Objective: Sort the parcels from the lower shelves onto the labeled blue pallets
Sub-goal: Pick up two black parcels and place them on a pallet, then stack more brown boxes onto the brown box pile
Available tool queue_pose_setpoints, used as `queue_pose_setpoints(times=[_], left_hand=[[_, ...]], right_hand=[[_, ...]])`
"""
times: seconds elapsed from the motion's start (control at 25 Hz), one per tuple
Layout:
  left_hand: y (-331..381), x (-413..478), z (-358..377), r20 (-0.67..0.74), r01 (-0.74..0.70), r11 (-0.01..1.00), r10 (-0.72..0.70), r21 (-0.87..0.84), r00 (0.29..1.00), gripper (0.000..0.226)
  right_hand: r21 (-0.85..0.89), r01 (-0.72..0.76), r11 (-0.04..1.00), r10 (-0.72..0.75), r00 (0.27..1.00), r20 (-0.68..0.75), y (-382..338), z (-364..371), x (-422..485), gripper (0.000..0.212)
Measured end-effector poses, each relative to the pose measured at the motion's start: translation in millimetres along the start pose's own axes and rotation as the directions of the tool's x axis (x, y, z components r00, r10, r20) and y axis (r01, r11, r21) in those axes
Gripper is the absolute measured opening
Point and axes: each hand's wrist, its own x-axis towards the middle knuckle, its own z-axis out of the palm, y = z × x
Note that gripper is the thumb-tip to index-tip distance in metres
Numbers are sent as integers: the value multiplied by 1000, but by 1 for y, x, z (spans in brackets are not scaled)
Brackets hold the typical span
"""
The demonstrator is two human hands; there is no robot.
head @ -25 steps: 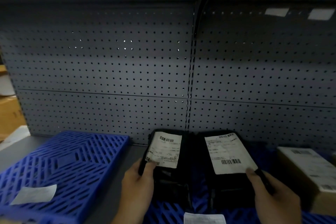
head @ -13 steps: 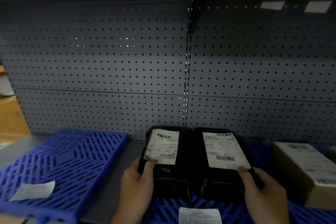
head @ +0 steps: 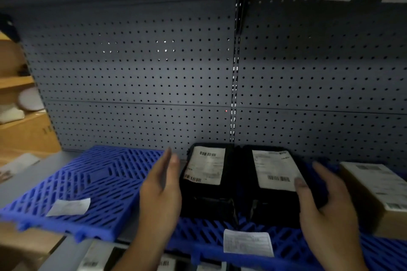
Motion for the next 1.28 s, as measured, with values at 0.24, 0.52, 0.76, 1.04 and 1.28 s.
queue_pose_setpoints(times=[0.24, 0.52, 0.76, 1.04, 1.28], left_hand=[[20, -20, -46, 75, -314, 823, 318, 473, 945, 58], [5, -36, -90, 86, -302, 759, 311, 577, 946, 53], [-19, -32, -142, 147, -333, 800, 301, 499, 942, 54], [-69, -28, -189, 360, -392, 826, 250, 406, 899, 57], [-76, -50, -202, 448, -374, 856, 195, 357, 873, 49]], right_hand=[[-112, 487, 866, -445, 854, 270, -26, 9, -18, 50], [-104, 474, 874, -408, 834, 371, -26, 30, -54, 54], [-173, 427, 887, -373, 886, 277, -39, 54, -106, 50], [-345, 257, 903, -193, 959, 210, -36, 78, -190, 50], [-409, 188, 893, -113, 973, 200, -27, 69, -229, 46]])
